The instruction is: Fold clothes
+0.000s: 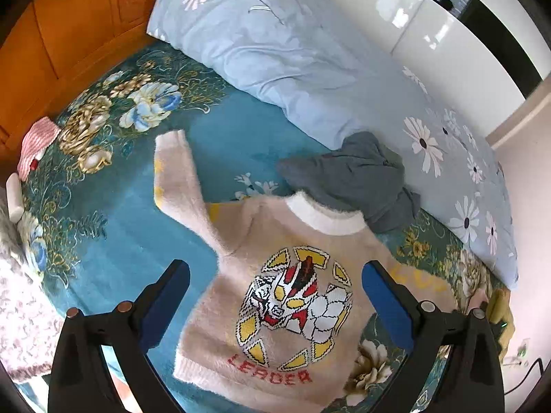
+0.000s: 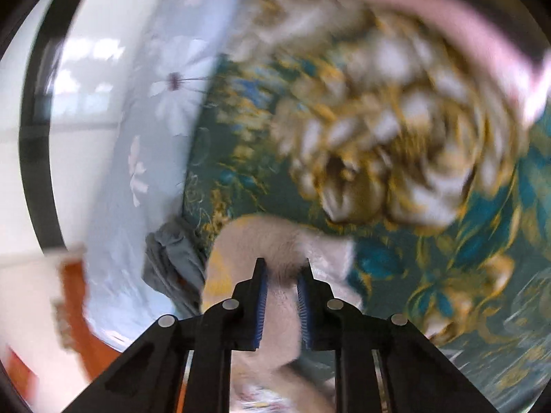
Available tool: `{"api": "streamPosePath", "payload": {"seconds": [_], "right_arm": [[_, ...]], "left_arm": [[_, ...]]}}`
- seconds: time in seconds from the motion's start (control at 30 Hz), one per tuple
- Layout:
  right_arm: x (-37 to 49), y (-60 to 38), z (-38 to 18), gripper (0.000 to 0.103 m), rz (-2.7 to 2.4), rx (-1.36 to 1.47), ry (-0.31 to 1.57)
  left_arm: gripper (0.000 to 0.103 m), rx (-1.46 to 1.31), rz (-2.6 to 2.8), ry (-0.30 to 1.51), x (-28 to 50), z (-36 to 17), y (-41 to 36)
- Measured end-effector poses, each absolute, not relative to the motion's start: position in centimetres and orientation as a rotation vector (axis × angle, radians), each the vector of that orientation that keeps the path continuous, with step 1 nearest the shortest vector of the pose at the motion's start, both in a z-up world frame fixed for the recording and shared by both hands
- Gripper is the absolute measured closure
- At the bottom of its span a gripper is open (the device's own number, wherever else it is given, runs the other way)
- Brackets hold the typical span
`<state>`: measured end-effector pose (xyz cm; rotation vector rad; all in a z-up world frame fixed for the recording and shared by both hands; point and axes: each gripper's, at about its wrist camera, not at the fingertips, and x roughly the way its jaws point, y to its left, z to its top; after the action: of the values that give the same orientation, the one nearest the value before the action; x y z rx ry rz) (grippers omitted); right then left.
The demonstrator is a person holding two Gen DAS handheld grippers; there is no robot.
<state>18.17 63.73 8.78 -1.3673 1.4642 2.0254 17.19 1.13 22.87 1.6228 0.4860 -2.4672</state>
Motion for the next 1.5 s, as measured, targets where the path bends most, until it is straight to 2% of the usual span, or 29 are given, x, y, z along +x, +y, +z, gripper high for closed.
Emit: {"api": "streamPosePath", "payload": {"seconds": [0.07,0.17,0.23,0.37,0.47,0.6,0.87,0.93,1.0,1.2,1.33,1.5], "right_arm": [[17.6,62.2,11.1,0.085,2.159,-1.399,1.206],[17.0,57.8,12.7,0.085,2.3,-1.496,0.693],[17.2,56.8,10.8,0.085,2.259,-1.606,0.569],[18.7,57.1,6.0,0.084,2.097,-1.792,0.677],[20.2,57.7,5.6,0.081,2.074,-1.801,0.765],[21.8,58.8,8.4,0.08,2.097,-1.683,0.832],[21.8,57.4,14.2,0.08,2.215,-1.586,0.947],[21.7,55.8,15.1,0.076,2.249,-1.602,1.003],[21.8,53.9,15.7,0.058,2.281,-1.612,1.046],[21.9,47.6,17.5,0.04,2.348,-1.536,1.144],[21.3,42.4,18.2,0.038,2.325,-1.497,1.114],[19.2,35.0,18.5,0.035,2.314,-1.556,1.072]], "left_arm": [[0.003,1.63,-2.467,0.479,17.1,22.8,1.2],[0.003,1.636,-2.445,0.489,17.1,22.5,1.0],[0.003,1.64,-2.435,0.492,17.2,22.4,0.8],[0.003,1.629,-2.414,0.498,17.8,22.5,-0.3],[0.003,1.614,-2.39,0.518,18.4,22.5,-1.5],[0.003,1.578,-2.348,0.589,19.7,22.5,-3.5],[0.003,1.547,-2.315,0.532,20.8,21.5,-6.8],[0.003,1.548,-2.309,0.557,20.7,21.0,-8.1],[0.003,1.564,-2.301,0.578,20.2,20.3,-9.4],[0.003,1.637,-2.352,0.536,16.9,18.4,-13.8],[0.003,1.663,-2.373,0.528,15.0,16.6,-17.8],[0.003,1.702,-2.276,0.649,13.7,12.9,-23.7]]}}
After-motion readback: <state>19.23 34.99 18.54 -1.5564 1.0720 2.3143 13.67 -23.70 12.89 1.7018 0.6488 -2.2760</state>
